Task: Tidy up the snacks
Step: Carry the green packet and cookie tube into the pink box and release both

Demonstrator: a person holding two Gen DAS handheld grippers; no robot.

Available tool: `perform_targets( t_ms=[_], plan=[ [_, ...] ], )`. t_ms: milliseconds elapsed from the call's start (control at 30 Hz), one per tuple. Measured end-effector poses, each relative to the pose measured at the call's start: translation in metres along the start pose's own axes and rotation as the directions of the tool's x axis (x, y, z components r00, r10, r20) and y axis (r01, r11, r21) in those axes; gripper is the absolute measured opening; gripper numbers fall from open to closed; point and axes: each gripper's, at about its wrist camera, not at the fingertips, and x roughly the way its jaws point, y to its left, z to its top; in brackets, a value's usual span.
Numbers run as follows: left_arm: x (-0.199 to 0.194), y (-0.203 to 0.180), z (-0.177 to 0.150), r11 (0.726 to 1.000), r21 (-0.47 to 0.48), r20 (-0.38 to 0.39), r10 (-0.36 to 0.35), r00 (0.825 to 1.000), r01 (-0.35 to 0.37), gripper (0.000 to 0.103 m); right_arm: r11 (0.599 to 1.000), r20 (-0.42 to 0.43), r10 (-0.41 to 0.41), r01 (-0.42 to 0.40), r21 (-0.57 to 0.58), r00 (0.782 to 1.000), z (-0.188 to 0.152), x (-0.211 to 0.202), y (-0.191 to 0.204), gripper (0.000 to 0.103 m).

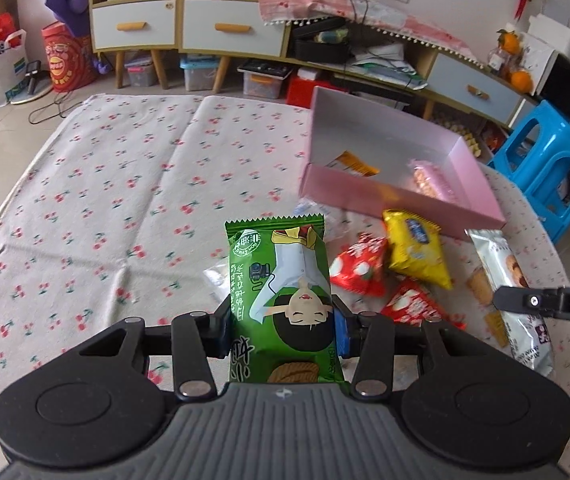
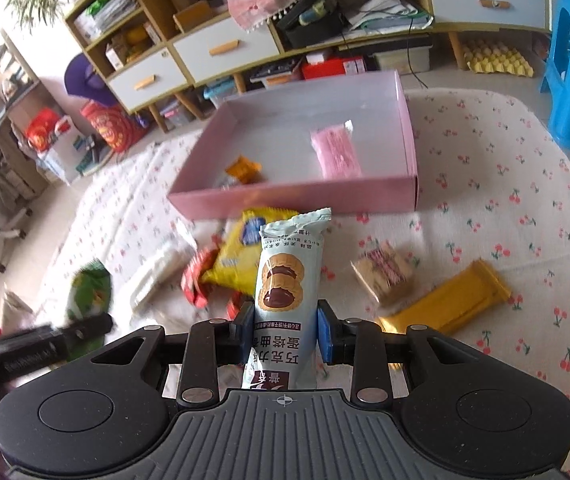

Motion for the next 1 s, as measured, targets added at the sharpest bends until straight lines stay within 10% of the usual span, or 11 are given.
perform_targets(
  t_ms=[533, 1000],
  plan=[
    [0.034, -0.041, 0.047, 0.989, -0.086, -0.017, -0.123, 0.992, 0.121, 0.042, 0.983, 0.078, 0.020, -0.034, 0.179, 0.997, 0.066, 0.005, -0.034, 0.031],
    [0.130, -0.075, 0.106, 0.979, -0.005, -0.003, -0.206, 0.979, 0.206, 0.042, 0.997, 0.100, -0.015, 0.007, 0.077, 0.995, 0.125, 0.080, -0.068, 0.031]
  ],
)
